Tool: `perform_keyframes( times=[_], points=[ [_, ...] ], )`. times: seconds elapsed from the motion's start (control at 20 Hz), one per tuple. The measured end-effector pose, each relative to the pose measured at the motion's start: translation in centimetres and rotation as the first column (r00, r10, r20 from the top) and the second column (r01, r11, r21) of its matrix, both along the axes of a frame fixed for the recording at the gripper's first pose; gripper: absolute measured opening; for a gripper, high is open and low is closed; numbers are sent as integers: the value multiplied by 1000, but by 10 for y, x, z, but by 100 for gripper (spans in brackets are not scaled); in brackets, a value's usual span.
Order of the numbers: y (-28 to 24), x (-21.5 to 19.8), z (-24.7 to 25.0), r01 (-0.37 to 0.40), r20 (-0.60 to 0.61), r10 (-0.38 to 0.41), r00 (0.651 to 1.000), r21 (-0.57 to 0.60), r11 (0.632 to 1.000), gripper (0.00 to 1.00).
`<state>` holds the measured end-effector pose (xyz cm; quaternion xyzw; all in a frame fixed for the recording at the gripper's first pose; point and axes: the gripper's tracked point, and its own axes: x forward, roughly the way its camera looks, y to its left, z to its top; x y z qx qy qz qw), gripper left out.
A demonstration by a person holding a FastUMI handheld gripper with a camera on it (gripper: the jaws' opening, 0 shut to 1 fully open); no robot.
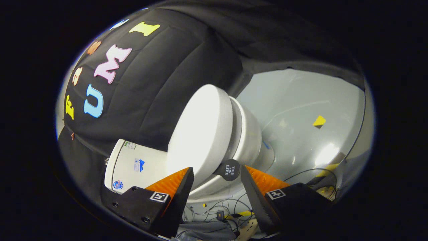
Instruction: Open the toilet lid.
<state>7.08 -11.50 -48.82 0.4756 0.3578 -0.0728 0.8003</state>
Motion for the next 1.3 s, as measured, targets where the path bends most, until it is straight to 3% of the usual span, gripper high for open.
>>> perform_keyframes(
  times=[0.15, 0.35, 0.6, 0.7, 0.85, 0.9, 1.0, 1.05, 1.3],
  points=[
    [-4, 2, -21, 50, 0, -50, 999, 43, 998, 90],
    [3, 13, -36, 56, 13, -57, 998, 92, 994, 86],
    [7, 25, -36, 90, 60, -102, 993, 176, 980, 38],
    [9, 26, -37, 96, 67, -112, 991, 200, 975, 30],
    [8, 34, -40, 125, 67, -139, 988, 184, 975, 30],
    [8, 31, -38, 107, 71, -121, 990, 177, 978, 17],
    [-6, 29, -22, 132, 95, -151, 984, 187, 974, 18],
    [-2, 46, -44, 113, 85, -130, 988, 181, 977, 5],
    [6, 34, -23, 87, 85, -98, 992, 126, 988, 5]
  ],
)
